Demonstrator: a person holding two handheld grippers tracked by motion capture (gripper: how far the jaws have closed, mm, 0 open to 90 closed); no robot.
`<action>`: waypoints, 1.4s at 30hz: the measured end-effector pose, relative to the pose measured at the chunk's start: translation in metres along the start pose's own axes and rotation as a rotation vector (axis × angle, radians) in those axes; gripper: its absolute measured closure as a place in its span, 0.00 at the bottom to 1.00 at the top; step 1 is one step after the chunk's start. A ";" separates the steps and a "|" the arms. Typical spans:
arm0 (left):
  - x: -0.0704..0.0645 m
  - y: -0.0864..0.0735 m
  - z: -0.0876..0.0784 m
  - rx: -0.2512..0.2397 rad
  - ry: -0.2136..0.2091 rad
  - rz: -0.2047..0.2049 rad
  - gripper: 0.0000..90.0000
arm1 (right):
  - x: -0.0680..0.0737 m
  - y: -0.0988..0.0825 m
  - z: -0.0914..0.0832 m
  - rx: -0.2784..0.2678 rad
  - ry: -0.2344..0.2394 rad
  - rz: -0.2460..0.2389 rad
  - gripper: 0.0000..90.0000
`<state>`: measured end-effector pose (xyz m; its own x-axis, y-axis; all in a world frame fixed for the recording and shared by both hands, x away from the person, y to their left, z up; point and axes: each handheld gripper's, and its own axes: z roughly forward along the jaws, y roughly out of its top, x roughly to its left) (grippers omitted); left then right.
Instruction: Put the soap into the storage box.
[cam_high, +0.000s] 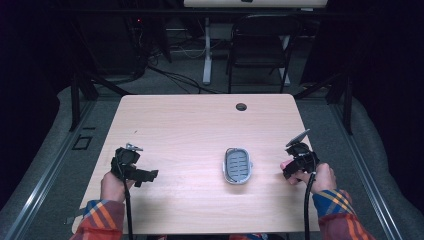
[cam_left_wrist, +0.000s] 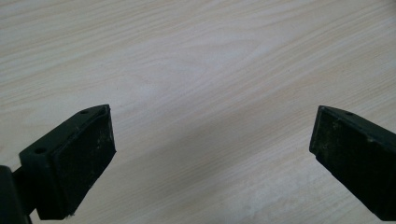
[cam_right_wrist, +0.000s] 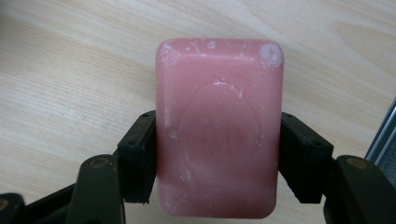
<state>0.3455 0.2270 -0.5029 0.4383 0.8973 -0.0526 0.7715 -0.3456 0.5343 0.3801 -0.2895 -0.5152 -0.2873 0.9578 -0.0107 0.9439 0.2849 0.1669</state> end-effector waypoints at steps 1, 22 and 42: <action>0.000 0.000 0.000 -0.001 -0.002 -0.001 0.00 | 0.000 0.002 -0.002 0.020 -0.005 -0.015 0.41; 0.000 0.000 0.000 0.002 -0.005 -0.004 0.00 | 0.028 0.028 -0.010 0.017 0.008 -0.089 0.41; 0.001 0.000 -0.001 -0.003 -0.007 -0.003 0.00 | 0.045 0.044 -0.031 -0.021 0.012 -0.115 0.41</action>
<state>0.3454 0.2278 -0.5025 0.4392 0.8964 -0.0607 0.7716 -0.3417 0.5366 0.4038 -0.2349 -0.4776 -0.3955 0.9182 -0.0194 0.9010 0.3920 0.1855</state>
